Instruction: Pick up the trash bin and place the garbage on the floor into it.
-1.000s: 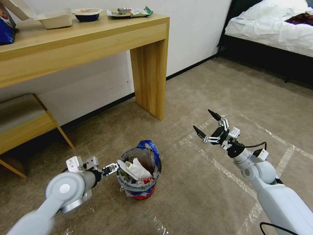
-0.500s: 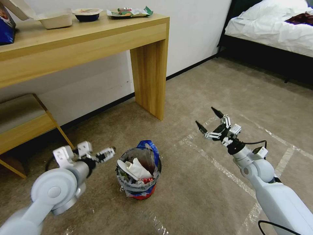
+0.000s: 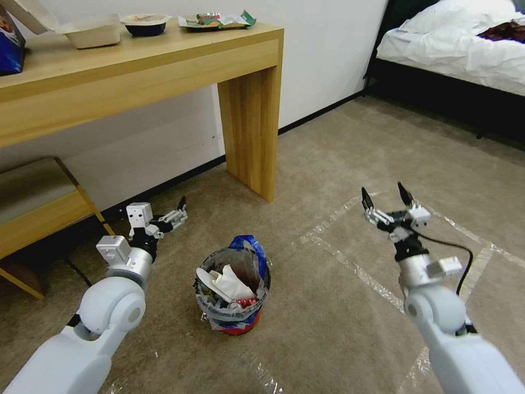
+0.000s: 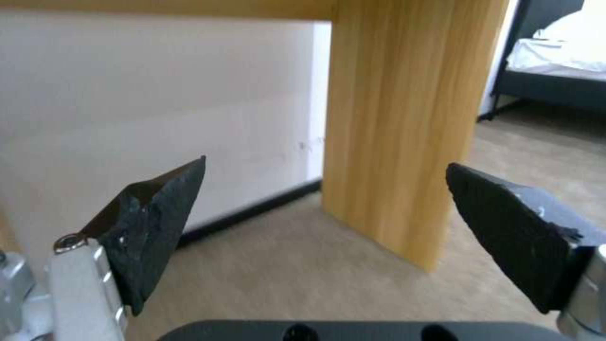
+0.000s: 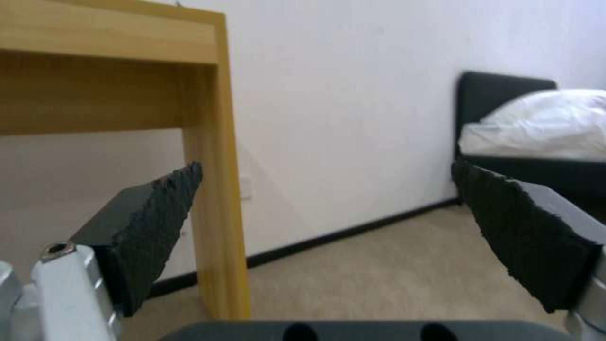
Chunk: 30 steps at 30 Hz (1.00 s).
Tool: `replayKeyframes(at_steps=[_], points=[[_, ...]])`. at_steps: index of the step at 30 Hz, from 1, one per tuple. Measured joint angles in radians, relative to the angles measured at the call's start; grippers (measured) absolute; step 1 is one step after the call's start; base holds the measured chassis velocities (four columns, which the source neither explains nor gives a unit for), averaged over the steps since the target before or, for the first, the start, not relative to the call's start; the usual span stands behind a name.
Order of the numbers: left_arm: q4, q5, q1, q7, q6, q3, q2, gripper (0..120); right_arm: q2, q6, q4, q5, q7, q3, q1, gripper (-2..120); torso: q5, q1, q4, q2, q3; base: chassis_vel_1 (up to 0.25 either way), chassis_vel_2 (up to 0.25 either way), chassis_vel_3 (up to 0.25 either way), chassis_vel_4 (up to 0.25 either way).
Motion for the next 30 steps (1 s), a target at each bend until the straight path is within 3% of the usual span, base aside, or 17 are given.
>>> replayKeyframes(at_steps=[10,30], points=[[0.061,0.084,-0.001,0.032,-0.093,0.028,-0.09,100,0.089,0.015,0.04,-0.033,-0.001,0.069,-0.07,100,0.0,0.0,-0.0001,0.0,0.0,0.0,0.0,0.0,0.0],[0.063,0.085,0.001,0.029,-0.097,0.029,-0.095,100,0.09,0.013,0.04,-0.032,-0.011,0.07,-0.071,100,0.0001,0.0,0.0,0.0,0.0,0.0,0.0,0.0,0.0]])
